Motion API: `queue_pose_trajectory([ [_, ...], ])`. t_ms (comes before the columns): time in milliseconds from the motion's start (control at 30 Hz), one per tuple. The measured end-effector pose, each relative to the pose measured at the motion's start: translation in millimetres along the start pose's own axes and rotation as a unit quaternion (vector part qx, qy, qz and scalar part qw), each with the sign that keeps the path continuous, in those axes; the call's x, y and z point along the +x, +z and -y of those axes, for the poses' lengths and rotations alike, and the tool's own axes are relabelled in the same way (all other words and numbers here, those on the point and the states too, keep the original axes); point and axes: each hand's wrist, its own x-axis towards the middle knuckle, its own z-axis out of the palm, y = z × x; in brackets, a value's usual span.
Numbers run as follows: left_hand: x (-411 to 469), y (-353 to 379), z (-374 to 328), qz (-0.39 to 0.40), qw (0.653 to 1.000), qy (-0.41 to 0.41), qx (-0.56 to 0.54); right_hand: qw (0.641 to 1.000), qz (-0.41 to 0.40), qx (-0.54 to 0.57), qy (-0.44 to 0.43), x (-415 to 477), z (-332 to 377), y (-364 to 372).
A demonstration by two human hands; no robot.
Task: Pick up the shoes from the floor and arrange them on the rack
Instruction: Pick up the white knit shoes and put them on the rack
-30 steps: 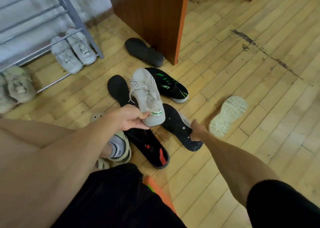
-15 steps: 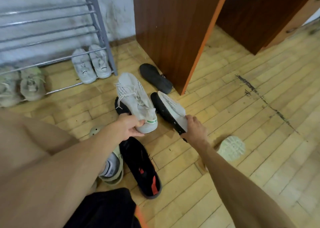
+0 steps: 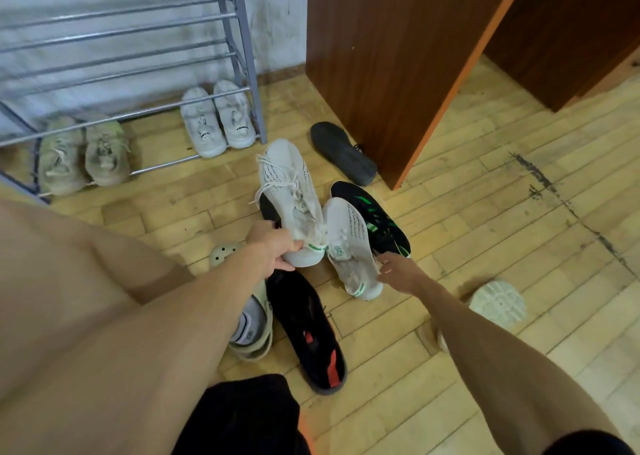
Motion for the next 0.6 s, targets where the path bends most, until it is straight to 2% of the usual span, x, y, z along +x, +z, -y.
queue_pose_trajectory([
  [133,3,-1,9,-0.053,0.995,0.048,0.068,0.994,-0.028,0.060,0.084,5,-25,3],
  [267,8,-10,23,-0.087,0.977,0.108,0.161,0.994,0.026,0.083,0.072,16,-5,26],
  [367,15,-17,28,-0.068,0.975,0.106,0.181,0.987,0.003,0.110,0.115,29,9,39],
  [433,21,-22,29,-0.066,0.973,0.098,0.201,0.984,0.022,0.115,0.136,30,16,35],
  [500,24,-24,27,-0.071,0.974,0.080,0.199,0.986,0.043,0.085,0.134,31,19,26],
  [600,24,-21,17,-0.071,0.987,0.048,0.139,0.993,0.015,0.023,0.116,32,22,11],
])
